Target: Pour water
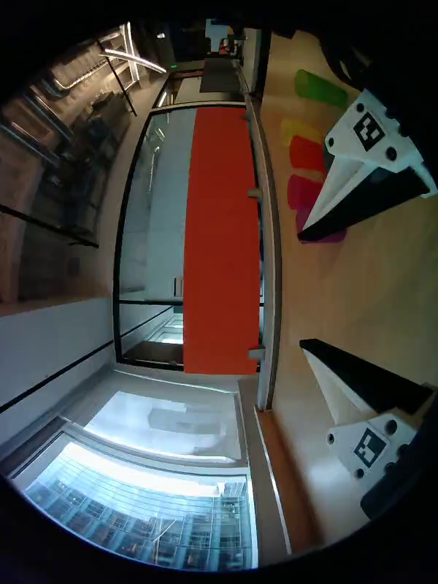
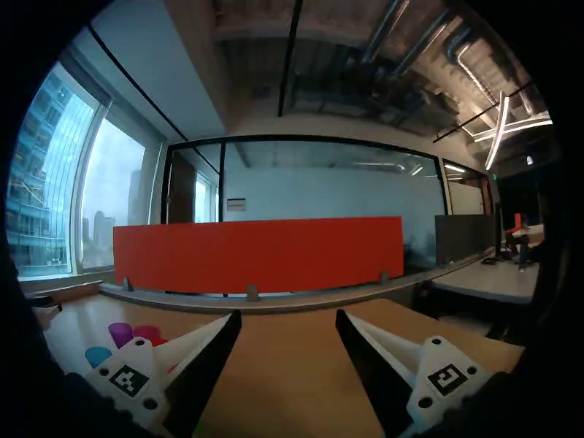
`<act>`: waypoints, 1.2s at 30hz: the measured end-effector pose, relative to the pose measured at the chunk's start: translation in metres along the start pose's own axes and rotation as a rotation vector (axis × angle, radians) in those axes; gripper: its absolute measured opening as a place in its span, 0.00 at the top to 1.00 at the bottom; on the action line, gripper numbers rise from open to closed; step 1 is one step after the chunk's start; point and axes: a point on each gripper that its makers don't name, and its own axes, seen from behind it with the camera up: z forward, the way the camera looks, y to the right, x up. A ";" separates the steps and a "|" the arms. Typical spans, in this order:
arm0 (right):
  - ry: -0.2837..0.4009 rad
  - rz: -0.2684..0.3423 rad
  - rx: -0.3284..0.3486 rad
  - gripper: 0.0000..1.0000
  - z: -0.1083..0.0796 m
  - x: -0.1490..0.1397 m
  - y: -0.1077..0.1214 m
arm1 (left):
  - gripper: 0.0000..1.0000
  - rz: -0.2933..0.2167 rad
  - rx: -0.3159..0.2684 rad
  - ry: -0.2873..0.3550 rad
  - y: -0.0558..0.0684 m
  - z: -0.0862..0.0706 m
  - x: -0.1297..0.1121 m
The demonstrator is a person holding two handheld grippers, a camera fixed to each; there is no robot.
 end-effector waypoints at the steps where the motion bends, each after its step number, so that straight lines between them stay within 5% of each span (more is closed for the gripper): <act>1: -0.001 0.000 0.000 0.00 0.000 0.000 0.000 | 0.00 0.004 0.000 0.000 0.000 0.000 0.000; 36: -0.003 -0.005 0.017 0.00 0.004 -0.002 -0.004 | 0.01 0.023 0.027 -0.056 -0.003 0.006 -0.016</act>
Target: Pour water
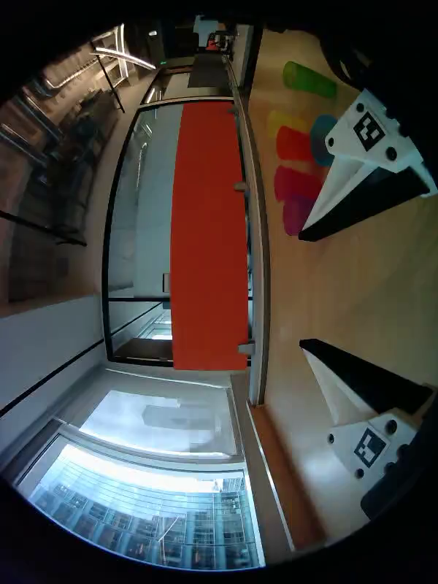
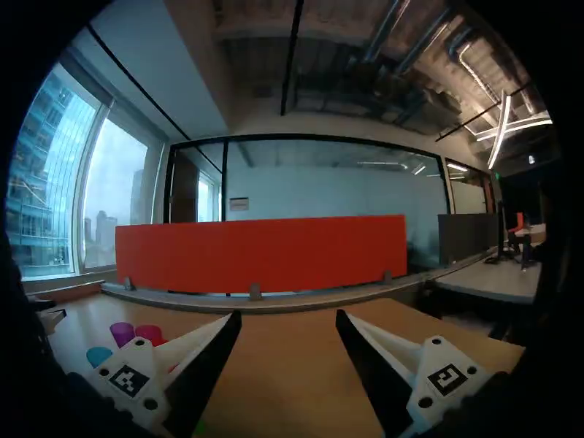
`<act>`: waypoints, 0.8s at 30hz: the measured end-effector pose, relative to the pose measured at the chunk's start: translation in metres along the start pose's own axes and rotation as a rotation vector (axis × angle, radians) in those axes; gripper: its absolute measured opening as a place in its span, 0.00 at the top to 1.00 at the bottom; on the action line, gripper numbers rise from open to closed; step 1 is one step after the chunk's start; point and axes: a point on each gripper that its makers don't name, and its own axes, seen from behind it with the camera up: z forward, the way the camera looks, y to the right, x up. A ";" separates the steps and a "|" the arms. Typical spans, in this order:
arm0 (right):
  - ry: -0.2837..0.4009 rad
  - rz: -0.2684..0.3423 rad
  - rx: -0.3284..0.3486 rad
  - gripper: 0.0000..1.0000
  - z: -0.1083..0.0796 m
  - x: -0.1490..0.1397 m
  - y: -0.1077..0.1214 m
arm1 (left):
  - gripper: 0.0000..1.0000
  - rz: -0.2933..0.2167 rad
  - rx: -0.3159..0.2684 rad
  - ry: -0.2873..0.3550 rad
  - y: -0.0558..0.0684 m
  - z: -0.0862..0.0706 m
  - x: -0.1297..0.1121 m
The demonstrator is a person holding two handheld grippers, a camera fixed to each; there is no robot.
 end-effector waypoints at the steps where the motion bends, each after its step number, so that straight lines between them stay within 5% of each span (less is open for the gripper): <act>1: 0.000 -0.005 0.000 0.00 0.001 -0.001 0.000 | 0.00 0.000 0.002 0.000 -0.001 0.000 0.000; 24: -0.013 -0.053 0.062 0.00 0.026 -0.059 -0.002 | 0.00 0.000 -0.004 0.000 0.001 0.001 0.000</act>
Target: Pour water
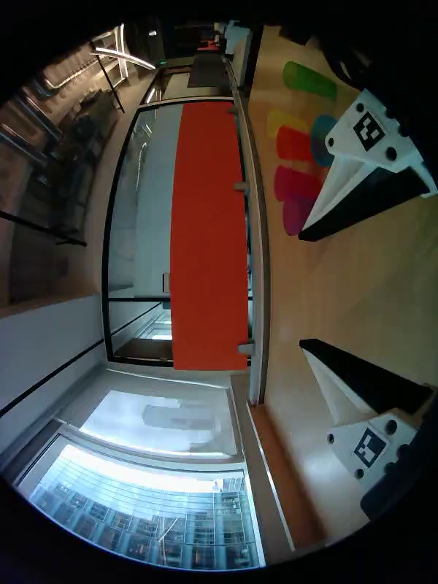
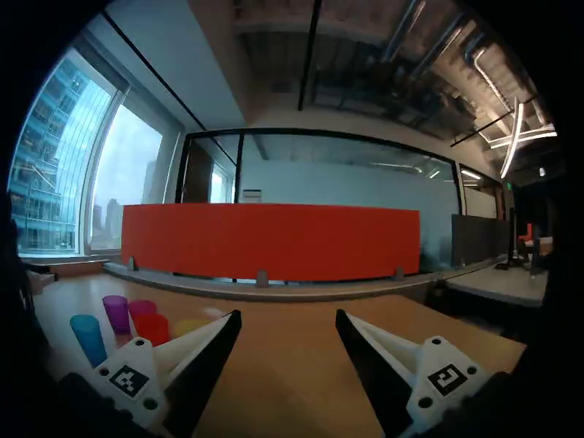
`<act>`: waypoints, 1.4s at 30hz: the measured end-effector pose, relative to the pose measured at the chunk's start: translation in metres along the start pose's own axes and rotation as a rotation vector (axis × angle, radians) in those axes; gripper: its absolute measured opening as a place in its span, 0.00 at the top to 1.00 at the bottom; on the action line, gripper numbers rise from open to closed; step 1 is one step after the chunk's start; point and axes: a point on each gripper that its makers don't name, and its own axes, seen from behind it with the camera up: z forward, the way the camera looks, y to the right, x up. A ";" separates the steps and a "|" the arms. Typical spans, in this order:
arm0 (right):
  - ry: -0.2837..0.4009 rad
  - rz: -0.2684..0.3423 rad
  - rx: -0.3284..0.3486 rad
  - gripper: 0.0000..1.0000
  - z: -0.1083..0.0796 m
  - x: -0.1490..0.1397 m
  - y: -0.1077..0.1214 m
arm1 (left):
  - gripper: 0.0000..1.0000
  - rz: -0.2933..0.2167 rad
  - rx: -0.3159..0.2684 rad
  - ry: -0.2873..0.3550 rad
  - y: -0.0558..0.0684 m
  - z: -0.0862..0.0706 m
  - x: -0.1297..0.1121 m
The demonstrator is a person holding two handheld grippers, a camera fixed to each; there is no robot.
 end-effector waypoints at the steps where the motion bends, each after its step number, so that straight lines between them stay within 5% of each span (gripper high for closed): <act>1: -0.003 0.003 0.003 0.00 0.000 -0.003 0.000 | 0.00 0.000 0.004 0.000 -0.002 -0.001 0.000; 18: -0.042 0.056 0.007 0.00 0.004 -0.032 0.010 | 0.00 0.000 0.003 0.000 -0.002 -0.003 0.000; 42: -0.074 0.023 0.013 0.00 0.005 -0.042 0.006 | 0.00 -0.001 0.003 0.000 -0.003 -0.003 0.000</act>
